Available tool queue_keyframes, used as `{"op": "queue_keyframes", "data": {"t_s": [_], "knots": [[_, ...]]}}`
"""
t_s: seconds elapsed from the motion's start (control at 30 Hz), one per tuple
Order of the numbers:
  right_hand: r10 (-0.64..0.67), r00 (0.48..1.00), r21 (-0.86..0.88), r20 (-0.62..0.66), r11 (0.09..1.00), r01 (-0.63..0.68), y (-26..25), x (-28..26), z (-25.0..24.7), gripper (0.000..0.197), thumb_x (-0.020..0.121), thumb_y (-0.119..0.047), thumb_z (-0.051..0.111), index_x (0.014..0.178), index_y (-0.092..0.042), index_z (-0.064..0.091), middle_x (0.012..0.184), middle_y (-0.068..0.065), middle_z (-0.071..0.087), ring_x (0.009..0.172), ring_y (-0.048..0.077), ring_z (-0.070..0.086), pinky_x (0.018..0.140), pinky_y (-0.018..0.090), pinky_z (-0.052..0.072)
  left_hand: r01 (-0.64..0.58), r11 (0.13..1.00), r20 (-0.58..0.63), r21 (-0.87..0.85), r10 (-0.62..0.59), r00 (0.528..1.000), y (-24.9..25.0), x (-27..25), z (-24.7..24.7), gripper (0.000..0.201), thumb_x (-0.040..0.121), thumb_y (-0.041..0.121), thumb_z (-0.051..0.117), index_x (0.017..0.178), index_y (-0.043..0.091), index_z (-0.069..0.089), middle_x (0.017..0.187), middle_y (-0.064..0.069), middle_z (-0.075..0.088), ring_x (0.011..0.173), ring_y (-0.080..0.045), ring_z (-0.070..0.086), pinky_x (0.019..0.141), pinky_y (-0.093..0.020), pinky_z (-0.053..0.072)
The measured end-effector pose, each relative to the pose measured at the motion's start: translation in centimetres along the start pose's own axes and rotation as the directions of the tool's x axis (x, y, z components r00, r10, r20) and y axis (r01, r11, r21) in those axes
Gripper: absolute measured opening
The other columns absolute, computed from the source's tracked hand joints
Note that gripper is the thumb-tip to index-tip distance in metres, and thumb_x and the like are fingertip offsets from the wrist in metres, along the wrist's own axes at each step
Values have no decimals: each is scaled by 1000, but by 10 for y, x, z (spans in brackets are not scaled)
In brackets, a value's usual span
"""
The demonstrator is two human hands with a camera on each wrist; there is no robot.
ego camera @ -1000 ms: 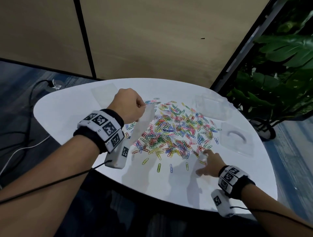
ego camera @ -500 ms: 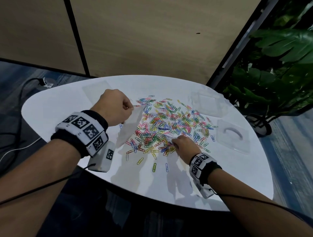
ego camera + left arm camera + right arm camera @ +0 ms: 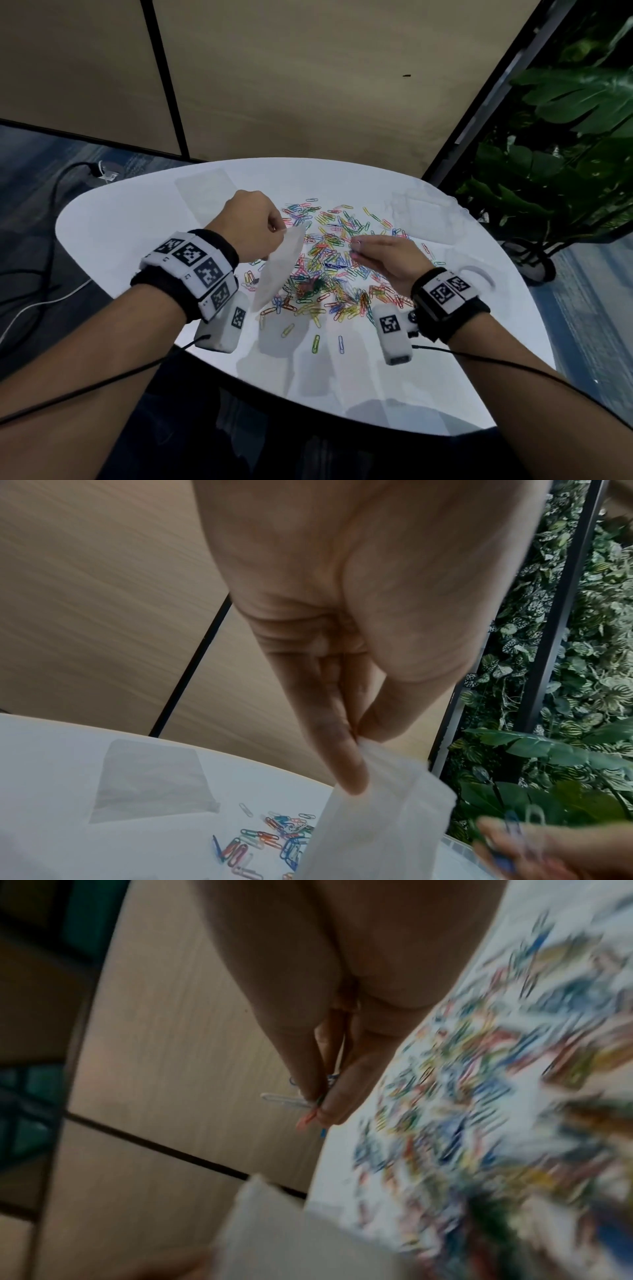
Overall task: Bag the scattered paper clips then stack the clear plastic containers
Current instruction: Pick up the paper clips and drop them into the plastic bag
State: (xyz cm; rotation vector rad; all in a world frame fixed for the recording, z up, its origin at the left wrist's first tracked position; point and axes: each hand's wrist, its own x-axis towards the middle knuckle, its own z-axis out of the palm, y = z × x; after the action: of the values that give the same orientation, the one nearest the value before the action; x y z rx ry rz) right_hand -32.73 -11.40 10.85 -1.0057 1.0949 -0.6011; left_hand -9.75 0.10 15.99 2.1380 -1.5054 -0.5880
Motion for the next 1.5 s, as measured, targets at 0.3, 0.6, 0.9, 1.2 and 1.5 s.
{"op": "queue_keyframes", "data": {"t_s": [0.3, 0.6, 0.9, 1.2, 1.5], "knots": [[1, 992, 53, 125, 999, -7, -7, -22, 74, 11, 87, 6, 64, 97, 10, 68, 101, 24, 70, 90, 26, 72, 87, 31, 59, -39, 999, 5, -36, 39, 999, 18, 2, 13, 22, 91, 8, 61, 78, 8, 80, 62, -4, 75, 53, -10, 72, 59, -20, 56], [-151, 983, -379, 104, 908, 180, 6, -14, 86, 19, 77, 4, 72, 94, -3, 76, 90, 20, 74, 85, 32, 72, 86, 44, 59, -37, 996, -23, -83, 35, 999, 21, 1, 15, 17, 86, 6, 66, 81, 10, 82, 63, -3, 73, 63, -17, 73, 70, -31, 63], [-328, 919, -804, 218, 474, 360, -2, -25, 90, 24, 81, -4, 63, 95, -15, 79, 68, -3, 62, 57, 1, 52, 50, 3, 33, -50, 993, -24, -104, 48, 999, 26, -5, 11, 23, 85, -1, 60, 84, 8, 81, 57, 2, 67, 61, -16, 70, 73, -29, 61], [-323, 858, -815, 400, 302, 494, -5, -25, 89, 31, 77, 2, 54, 86, -14, 80, 75, 6, 74, 71, 22, 64, 70, 26, 48, -46, 993, -4, -110, 45, 999, 25, -6, 9, 27, 85, -2, 57, 81, 9, 81, 61, -6, 73, 55, -11, 70, 68, -24, 60], [-282, 942, -602, 182, 725, 333, -9, -16, 44, 18, 87, 1, 63, 91, -12, 75, 90, 10, 74, 74, 20, 70, 69, 33, 61, -25, 997, -53, -72, 21, 998, 10, -1, 1, 20, 89, 1, 60, 83, 2, 79, 70, -5, 76, 54, -11, 73, 65, -29, 63]]}}
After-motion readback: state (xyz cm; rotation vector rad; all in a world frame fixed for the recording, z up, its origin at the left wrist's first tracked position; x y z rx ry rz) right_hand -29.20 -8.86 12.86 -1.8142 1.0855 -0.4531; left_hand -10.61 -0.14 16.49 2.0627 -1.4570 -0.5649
